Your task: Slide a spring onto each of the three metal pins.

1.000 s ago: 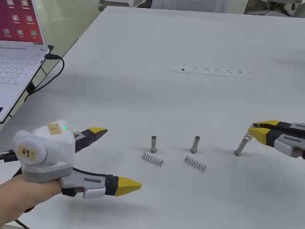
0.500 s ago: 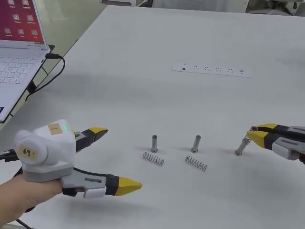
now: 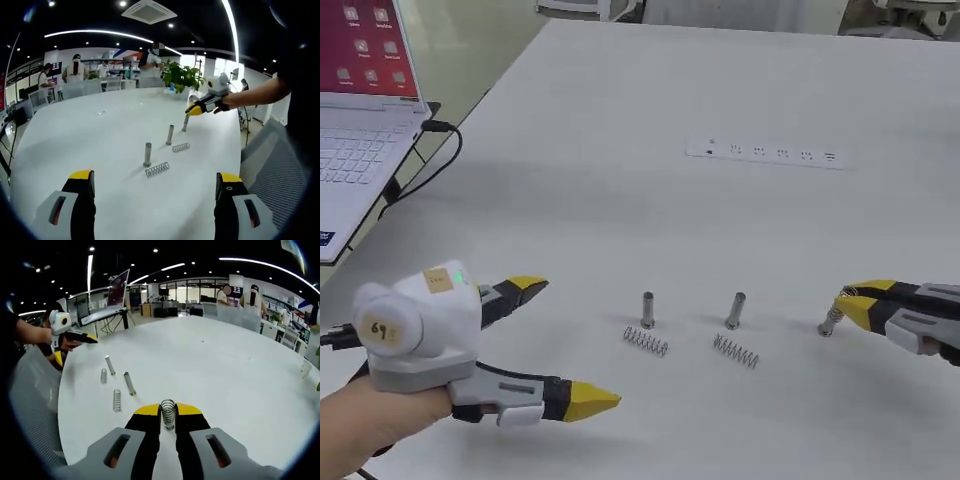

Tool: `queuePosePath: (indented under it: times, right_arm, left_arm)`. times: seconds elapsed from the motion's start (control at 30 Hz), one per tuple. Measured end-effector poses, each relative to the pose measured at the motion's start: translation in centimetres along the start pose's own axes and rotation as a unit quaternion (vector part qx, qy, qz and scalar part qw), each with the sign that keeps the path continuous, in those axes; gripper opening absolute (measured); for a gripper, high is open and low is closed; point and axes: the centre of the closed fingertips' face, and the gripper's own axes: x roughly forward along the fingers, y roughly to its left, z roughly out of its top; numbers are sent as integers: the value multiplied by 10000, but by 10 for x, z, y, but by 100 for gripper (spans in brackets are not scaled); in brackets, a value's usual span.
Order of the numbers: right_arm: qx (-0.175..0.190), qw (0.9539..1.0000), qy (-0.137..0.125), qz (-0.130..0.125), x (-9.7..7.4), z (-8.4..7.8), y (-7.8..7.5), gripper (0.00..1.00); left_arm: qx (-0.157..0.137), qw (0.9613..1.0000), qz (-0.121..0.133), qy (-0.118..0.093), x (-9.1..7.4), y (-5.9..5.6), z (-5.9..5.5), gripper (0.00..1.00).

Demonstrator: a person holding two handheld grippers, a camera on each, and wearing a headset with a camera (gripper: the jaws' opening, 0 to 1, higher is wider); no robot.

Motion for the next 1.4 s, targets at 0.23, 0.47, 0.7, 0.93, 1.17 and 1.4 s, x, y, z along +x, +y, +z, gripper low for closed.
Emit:
queuePosePath:
  times: [0.23, 0.47, 0.7, 0.93, 1.17, 1.4]
  right_arm:
    - [-94, 9998, 173, 4, 5, -13, 2, 8]
    - [-179, 9993, 318, 23, 10, -23, 2, 8]
    - [-87, 9993, 368, 79, 9, -23, 1, 9]
    - [-123, 9988, 458, 89, 10, -27, 4, 16]
    - [34, 9989, 457, 113, 8, -28, 5, 25]
    - [40, 9991, 419, 77, 4, -27, 5, 28]
  left_arm:
    - [10, 10000, -18, 13, 1, -1, 0, 98]
    - [11, 10000, -27, 12, 2, -2, 0, 98]
    - [-11, 10000, -1, 21, 0, -1, -2, 98]
    - [-40, 10000, 2, -11, 1, -3, -1, 98]
    - [-47, 10000, 1, -24, 1, -3, -1, 98]
    - [-39, 10000, 3, -31, 1, -3, 0, 98]
